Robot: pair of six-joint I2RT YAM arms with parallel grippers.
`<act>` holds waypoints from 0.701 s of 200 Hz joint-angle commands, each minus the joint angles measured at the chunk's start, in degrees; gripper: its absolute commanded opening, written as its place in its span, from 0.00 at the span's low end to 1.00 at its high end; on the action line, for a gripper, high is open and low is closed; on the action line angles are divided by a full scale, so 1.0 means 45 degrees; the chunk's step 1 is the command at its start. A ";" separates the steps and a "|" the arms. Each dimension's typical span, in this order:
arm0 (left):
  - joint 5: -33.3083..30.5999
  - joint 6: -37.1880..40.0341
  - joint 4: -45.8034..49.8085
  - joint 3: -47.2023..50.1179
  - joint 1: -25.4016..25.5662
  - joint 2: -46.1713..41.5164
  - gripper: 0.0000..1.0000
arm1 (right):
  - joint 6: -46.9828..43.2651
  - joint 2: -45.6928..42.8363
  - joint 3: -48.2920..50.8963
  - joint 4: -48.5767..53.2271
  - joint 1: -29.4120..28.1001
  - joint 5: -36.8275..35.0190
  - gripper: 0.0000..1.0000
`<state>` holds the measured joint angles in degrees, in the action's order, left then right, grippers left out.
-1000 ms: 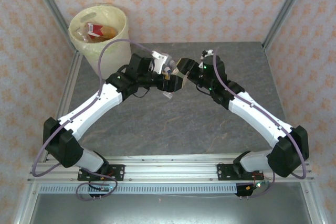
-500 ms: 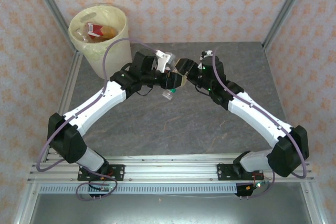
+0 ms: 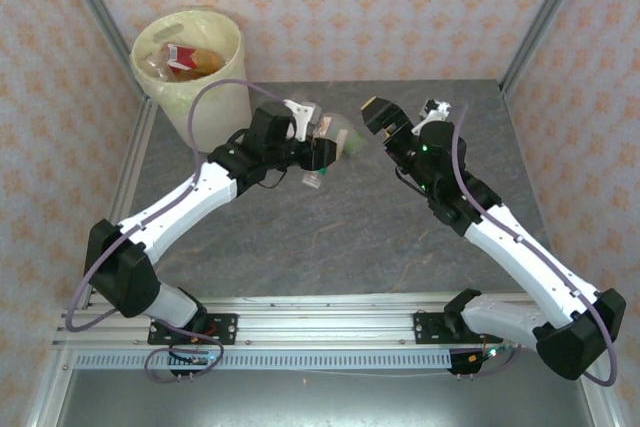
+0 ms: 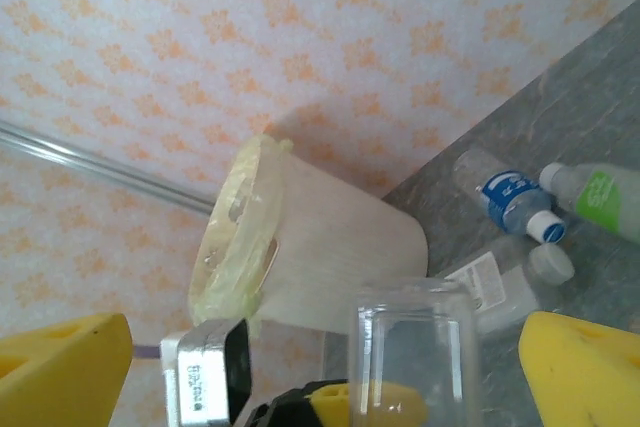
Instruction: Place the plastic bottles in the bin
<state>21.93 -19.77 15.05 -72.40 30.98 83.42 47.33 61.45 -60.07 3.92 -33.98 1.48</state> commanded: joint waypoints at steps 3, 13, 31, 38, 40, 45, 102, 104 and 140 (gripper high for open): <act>-0.1948 -0.0950 -0.0937 0.0281 -0.0538 -0.1059 0.42 | -0.0514 -0.0321 0.0442 0.1129 0.0067 -0.1343 0.99; -0.2442 -0.1161 -0.0889 0.0336 -0.0756 -0.1298 0.42 | -0.0711 -0.0504 0.0696 0.1096 0.0089 -0.1490 0.99; -0.3676 -0.1227 -0.0633 0.0352 -0.1019 -0.1763 0.42 | -0.1235 -0.0986 0.1483 0.0361 0.0108 -0.1498 0.99; -0.4221 -0.1203 -0.0516 0.0329 -0.1112 -0.1975 0.42 | -0.1385 -0.1217 0.1823 0.0039 0.0096 -0.1519 0.99; -0.4349 -0.1210 -0.0484 0.0313 -0.1135 -0.2053 0.42 | -0.1433 -0.1283 0.1918 -0.0043 0.0106 -0.1519 0.99; -0.4714 -0.1211 -0.0431 0.0291 -0.1203 -0.2193 0.42 | -0.1573 -0.1430 0.2137 -0.0263 0.0106 -0.1509 0.99; -0.8982 -0.0947 -0.0297 -0.0608 -0.1677 -0.3399 0.41 | -0.2459 -0.2377 0.2487 0.0401 0.0147 -0.1696 1.00; -0.9163 -0.0955 -0.0312 -0.0658 -0.1686 -0.3420 0.41 | -0.2468 -0.2399 0.2489 0.0423 0.0148 -0.1700 1.00; -1.0331 -0.1402 -0.0880 -0.1243 -0.2529 -0.3347 0.42 | -0.2430 -0.2861 0.2644 0.0481 0.0147 -0.1480 1.00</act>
<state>-16.75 -24.45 14.02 -75.31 22.22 68.82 37.78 50.30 -48.42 5.37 -33.56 -4.78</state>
